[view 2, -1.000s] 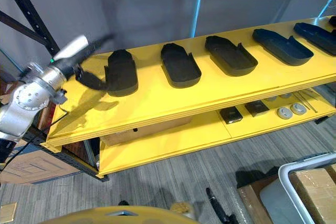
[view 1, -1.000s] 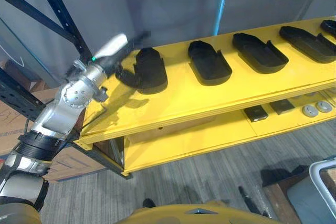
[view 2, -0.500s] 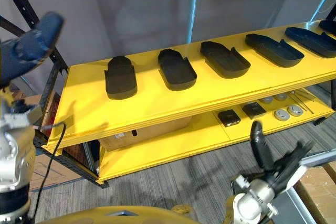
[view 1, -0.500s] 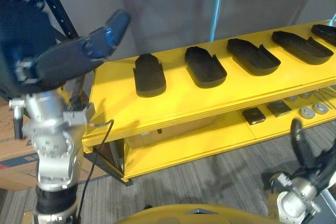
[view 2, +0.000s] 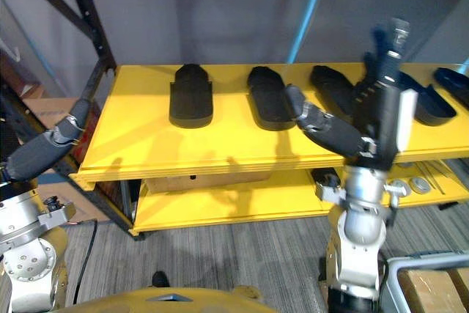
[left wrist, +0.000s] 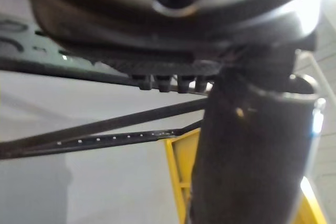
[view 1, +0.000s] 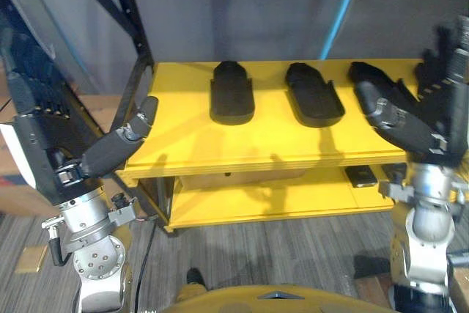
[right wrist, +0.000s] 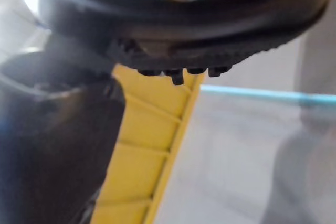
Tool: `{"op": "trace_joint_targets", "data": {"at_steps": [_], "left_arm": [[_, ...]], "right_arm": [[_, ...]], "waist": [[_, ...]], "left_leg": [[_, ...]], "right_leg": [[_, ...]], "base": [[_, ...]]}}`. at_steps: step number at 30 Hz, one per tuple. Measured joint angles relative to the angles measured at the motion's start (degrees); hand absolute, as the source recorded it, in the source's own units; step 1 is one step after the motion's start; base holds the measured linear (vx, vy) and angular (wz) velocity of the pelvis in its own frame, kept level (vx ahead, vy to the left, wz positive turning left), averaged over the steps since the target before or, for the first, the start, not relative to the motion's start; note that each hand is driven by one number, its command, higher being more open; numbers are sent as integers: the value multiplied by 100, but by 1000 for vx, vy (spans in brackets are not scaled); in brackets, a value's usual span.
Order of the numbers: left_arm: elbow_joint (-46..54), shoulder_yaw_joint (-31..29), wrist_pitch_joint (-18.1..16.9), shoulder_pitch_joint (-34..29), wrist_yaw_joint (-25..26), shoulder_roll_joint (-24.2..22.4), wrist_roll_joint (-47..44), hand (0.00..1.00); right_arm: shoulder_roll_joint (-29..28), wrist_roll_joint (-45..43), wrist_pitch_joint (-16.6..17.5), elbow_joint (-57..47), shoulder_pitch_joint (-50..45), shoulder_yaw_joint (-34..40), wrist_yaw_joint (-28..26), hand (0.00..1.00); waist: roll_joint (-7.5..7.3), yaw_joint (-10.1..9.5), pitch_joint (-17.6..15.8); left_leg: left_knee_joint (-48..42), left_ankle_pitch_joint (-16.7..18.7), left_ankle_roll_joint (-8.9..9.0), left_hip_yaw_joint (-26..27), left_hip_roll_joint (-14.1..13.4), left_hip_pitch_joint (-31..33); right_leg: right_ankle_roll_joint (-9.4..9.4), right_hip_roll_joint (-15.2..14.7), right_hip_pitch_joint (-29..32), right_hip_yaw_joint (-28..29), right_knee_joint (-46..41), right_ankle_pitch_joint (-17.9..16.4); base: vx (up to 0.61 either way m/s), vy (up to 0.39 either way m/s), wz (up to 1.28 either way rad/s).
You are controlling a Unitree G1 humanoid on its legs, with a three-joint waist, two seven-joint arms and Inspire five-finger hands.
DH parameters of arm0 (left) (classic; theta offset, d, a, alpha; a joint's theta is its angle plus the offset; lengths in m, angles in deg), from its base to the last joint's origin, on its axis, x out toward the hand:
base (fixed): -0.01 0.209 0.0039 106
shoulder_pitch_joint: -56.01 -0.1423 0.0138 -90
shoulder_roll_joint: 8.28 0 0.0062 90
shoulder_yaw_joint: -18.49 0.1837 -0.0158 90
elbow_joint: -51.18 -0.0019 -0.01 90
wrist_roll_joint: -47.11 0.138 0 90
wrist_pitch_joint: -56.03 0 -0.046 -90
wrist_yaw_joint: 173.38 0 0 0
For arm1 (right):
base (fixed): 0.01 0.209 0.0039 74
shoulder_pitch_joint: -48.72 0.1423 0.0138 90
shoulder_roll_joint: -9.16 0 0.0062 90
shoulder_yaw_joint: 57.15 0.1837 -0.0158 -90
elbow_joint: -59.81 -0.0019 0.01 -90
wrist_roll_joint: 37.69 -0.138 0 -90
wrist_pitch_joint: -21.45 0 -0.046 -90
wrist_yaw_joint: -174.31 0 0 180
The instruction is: Walk over and take three plastic housings, then place them on the shelf
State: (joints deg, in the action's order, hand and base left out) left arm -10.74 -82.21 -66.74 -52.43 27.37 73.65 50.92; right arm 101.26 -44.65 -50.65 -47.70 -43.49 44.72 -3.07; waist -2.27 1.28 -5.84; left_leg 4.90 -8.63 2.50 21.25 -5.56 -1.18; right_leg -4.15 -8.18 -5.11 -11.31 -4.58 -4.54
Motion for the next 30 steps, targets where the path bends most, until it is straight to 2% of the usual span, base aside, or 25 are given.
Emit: {"op": "trace_joint_targets", "data": {"at_steps": [2, 4, 7, 12, 16, 18, 20, 23, 30], "left_arm": [[-19, -148, -249, 18, 15, 112, 253, 100], [-45, -269, -372, 35, 74, 203, 421, 100], [-83, -325, -481, 67, 172, 242, 551, 100], [-325, -130, -591, 328, 407, 290, 610, 100], [-328, 33, -684, 336, 730, 293, 844, 100], [-328, 139, -791, 342, 862, 292, 911, 100], [-328, 326, -889, 439, 913, 286, 958, 100], [-328, 436, -970, 539, 900, 280, 982, 100], [-328, 584, -960, 759, 907, 296, 981, 100]], "right_arm": [[243, 257, -460, 769, 431, -252, -12, 100], [259, 458, -731, 1266, 629, -321, 39, 100], [324, 696, -904, 1849, 927, -485, 151, 100], [753, 1808, -1009, 2509, 1620, -812, 687, 100], [942, 2296, -1088, 3146, 2153, -982, 1170, 100], [964, 2503, -1135, 3514, 2441, -1105, 1436, 100], [1147, 2692, -1141, 3823, 2695, -1280, 1714, 100], [1173, 2694, -1141, 4012, 3095, -1495, 1873, 100], [1437, 2694, -1177, 4529, 3864, -2069, 1839, 100]], "waist": [[0, -132, -61], [24, -218, -109], [52, -282, -178], [31, -265, -336], [8, -297, -475], [7, -337, -535], [38, -467, -620], [42, -520, -720], [-49, -608, -984]], "left_leg": [[-5, -68, -48, -156, 4, 76], [-6, -74, -50, -264, 28, 81], [-6, -74, -50, -349, 45, 98], [-7, -114, -75, -514, 66, 196], [-8, -144, -95, -614, 83, 260], [-8, -150, -95, -650, 86, 278], [-8, -154, -96, -688, 90, 308], [-10, -175, -97, -757, 93, 378], [-280, -126, -121, -906, 92, 637]], "right_leg": [[-37, 17, -16, -131, 22, 28], [-41, 14, -96, -234, 66, 31], [-33, 7, -126, -296, 82, 25], [-37, 11, -118, -416, 78, 28], [-43, 14, -115, -514, 76, 33], [-44, 14, -117, -556, 76, 33], [-43, 17, -115, -594, 77, 33], [-43, 26, -81, -655, 74, 32], [-35, 25, -12, -732, 49, 31]], "base": [[22, -11, 33], [30, -2, 29], [23, 7, 14], [9, 10, 13], [18, 8, 12], [11, 7, 12], [8, 7, 9], [4, 5, 11], [8, 8, 11]]}}
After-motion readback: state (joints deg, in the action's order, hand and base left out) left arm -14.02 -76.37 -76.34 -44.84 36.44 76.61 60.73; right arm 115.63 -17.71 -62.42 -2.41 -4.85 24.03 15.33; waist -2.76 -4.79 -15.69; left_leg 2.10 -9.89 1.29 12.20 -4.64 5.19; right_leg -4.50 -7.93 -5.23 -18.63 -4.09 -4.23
